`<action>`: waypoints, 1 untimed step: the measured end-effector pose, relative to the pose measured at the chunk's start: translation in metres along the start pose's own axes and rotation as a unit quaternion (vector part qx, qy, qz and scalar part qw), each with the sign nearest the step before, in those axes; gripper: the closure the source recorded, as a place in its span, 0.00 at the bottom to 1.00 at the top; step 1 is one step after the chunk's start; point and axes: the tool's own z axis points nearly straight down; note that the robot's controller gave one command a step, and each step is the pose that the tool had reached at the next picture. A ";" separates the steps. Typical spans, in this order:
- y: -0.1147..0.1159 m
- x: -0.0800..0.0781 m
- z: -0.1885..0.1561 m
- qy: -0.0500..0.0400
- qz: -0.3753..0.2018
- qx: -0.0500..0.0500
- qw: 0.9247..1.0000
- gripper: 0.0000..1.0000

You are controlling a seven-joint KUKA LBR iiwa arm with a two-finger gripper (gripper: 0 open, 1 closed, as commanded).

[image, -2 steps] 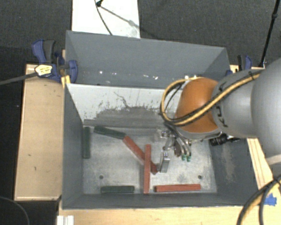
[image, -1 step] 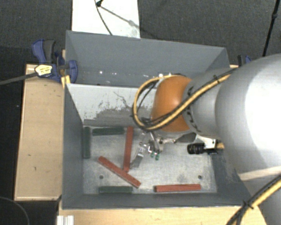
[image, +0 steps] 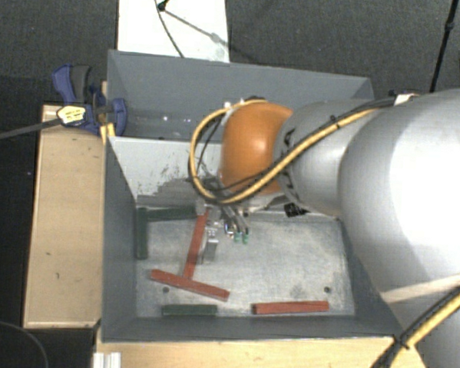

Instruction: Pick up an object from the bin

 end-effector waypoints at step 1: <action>0.039 0.059 0.012 0.002 -0.161 0.000 0.987 0.00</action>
Offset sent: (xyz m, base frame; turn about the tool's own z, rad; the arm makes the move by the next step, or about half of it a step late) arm -0.0583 0.0394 -0.0135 -0.3214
